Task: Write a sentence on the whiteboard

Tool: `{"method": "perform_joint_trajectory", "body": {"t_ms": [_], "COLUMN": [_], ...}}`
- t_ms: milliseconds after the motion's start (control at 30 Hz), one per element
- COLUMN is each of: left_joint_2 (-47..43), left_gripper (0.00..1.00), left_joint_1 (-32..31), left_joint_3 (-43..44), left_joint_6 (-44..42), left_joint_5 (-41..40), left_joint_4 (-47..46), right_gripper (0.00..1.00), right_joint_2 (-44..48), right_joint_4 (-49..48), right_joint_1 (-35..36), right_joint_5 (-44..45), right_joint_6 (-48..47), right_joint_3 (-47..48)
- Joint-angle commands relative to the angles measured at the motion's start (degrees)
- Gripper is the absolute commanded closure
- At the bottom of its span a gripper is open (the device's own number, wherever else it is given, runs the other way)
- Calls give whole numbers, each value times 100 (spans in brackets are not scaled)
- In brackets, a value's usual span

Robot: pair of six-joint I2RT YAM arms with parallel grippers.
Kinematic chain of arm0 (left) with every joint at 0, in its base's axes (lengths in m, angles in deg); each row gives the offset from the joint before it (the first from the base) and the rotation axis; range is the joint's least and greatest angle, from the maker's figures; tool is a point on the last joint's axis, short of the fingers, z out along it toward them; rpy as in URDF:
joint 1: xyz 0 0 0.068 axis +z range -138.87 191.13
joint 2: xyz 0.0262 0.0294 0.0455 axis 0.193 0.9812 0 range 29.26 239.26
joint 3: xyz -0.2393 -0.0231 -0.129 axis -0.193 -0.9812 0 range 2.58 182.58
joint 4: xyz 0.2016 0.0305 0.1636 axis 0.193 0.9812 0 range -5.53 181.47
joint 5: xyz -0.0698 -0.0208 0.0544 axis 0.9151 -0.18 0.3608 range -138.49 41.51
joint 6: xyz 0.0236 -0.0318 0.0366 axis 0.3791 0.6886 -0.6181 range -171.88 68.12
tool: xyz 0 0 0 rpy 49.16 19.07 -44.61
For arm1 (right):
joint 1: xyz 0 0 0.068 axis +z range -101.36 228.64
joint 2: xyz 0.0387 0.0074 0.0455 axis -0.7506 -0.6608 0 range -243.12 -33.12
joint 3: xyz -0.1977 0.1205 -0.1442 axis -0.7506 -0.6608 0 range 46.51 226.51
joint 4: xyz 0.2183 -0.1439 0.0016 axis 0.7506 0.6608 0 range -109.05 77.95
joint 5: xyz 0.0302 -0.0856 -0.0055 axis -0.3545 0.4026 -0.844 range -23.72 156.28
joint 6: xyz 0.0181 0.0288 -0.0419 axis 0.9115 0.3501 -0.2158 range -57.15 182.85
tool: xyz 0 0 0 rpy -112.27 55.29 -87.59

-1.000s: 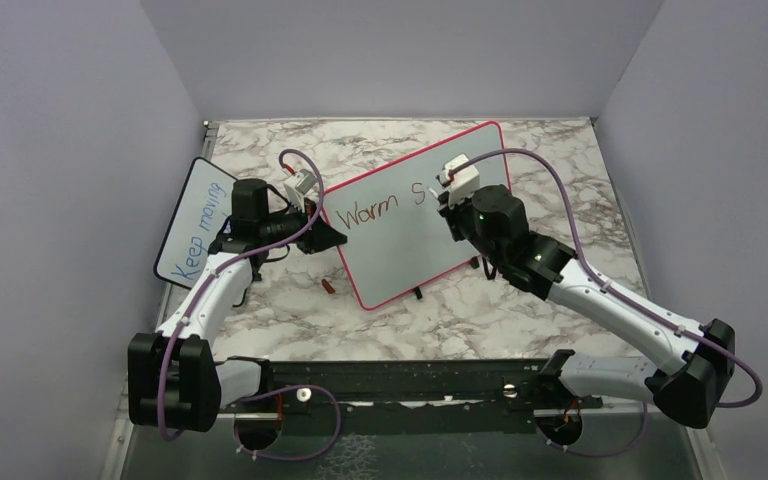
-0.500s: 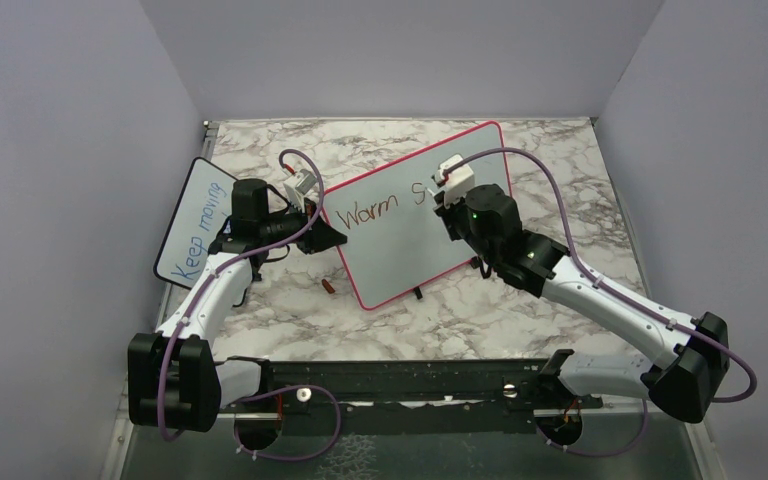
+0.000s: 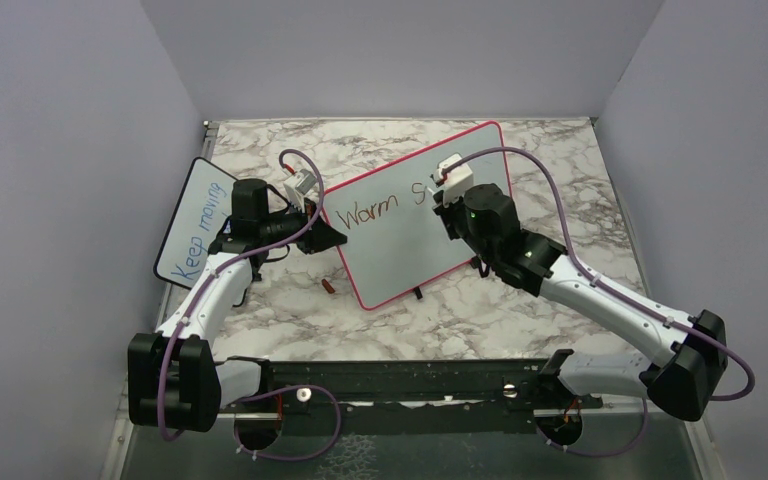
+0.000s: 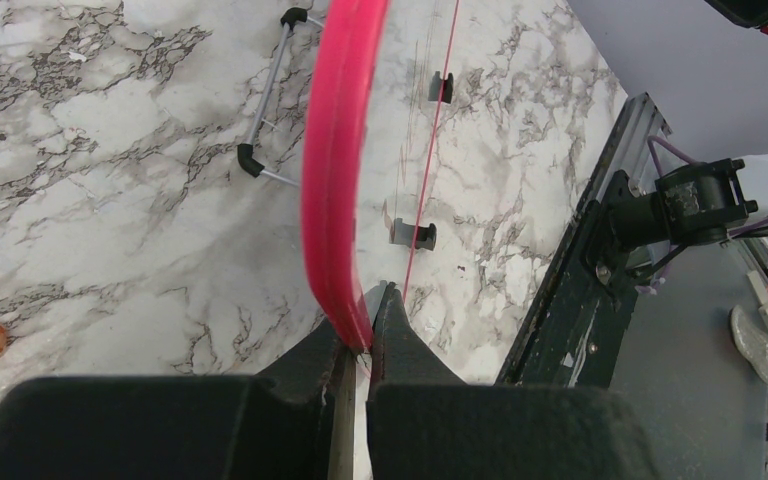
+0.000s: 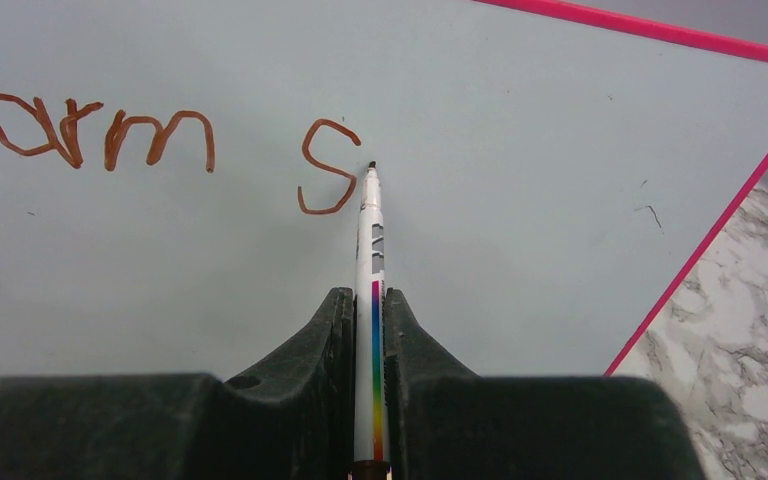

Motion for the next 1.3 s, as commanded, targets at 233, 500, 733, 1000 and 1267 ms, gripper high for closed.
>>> {"method": "perform_joint_trajectory", "body": {"t_ms": [233,500,733,1000,1267], "left_joint_2": [76,78,81,101,101], "left_gripper": [100,100,100,100,100], "left_joint_1": [38,41,38,46,40], "left_joint_3": [-81,-81,-81,-90,-81], "left_joint_6": [-646,-646,-646,-646,-646], "left_joint_5": [-631,-628,-623,-586,-546], "left_joint_4": [357,357,357,357,348], "right_gripper": [100,100,100,100,100], "right_joint_2": [-22,6,11,-29,-64], "right_joint_4": [323,621,623,167,-193], "right_joint_1": [-27,-27,-34,-30,-31], "right_joint_5": [-3,-135,-156,20,184], "right_joint_6": [126,277,310,253,126], "right_joint_3": [-51,-186,-236,-202,-120]}}
